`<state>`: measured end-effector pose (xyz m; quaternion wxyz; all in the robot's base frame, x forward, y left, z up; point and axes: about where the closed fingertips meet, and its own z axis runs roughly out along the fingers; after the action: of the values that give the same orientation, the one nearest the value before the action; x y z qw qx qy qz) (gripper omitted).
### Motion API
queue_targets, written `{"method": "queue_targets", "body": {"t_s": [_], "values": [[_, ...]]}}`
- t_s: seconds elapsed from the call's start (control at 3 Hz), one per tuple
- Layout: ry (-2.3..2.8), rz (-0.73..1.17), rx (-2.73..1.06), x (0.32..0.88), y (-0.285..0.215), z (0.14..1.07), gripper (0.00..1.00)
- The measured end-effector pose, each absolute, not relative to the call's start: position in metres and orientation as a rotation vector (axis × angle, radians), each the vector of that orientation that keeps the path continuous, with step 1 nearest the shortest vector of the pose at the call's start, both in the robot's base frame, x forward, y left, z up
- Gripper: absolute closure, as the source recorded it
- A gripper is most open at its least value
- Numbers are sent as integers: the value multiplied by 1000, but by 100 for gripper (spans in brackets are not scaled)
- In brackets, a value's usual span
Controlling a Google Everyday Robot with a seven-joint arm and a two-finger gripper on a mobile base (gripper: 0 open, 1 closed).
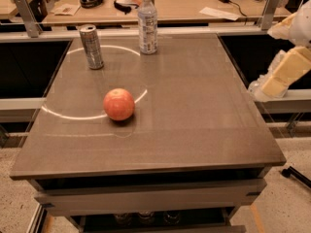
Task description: Move blue plastic bottle near apple
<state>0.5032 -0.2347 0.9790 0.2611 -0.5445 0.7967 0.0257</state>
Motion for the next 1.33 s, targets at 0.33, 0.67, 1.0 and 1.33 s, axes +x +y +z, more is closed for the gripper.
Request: {"method": "queue_targets", "body": {"t_s": [0.33, 0.67, 1.0, 1.33], "values": [[2001, 243, -1344, 550, -243, 973, 0], [1797, 446, -1253, 581, -233, 972, 0], [1676, 577, -1146, 592, -216, 983, 0], [1661, 592, -1141, 593, -210, 986, 0]]}}
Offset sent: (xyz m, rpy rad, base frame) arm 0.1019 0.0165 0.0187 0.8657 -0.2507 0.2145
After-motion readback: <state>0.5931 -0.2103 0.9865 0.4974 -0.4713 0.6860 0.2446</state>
